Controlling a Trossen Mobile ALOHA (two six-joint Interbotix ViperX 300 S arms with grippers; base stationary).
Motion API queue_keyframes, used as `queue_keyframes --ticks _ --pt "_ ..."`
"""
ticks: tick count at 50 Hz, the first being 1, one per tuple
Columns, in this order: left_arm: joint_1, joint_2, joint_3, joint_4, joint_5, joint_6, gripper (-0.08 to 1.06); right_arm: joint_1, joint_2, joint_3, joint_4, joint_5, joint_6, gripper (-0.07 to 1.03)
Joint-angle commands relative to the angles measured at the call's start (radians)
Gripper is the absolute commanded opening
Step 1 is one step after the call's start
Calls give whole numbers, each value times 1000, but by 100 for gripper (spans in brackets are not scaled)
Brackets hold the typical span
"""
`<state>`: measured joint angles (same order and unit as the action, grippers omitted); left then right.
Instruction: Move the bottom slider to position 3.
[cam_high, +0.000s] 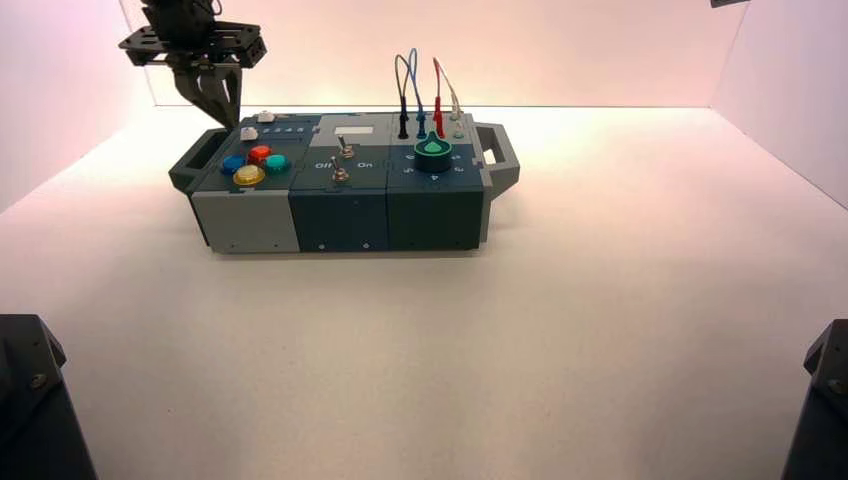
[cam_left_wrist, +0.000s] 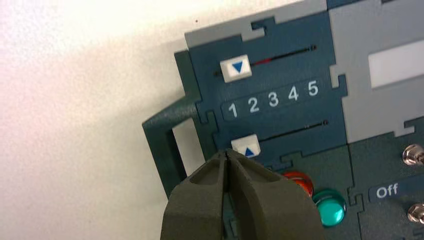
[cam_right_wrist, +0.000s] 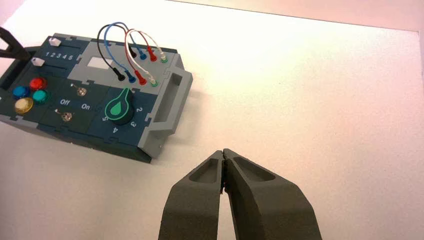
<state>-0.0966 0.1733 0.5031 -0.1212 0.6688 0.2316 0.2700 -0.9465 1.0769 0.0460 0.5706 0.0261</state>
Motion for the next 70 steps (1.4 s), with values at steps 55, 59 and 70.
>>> queue_keyframes --ticks 55,59,70 --pt "-35 35 -51 -2 -3 14 -3 5 -18 -32 3 -5 -2 -3" --pt "-38 37 -51 -2 -3 14 -3 5 -18 -32 3 -5 -2 -3" --pt "-49 38 -48 -3 -2 14 -3 5 -25 -32 3 -5 -2 -3"
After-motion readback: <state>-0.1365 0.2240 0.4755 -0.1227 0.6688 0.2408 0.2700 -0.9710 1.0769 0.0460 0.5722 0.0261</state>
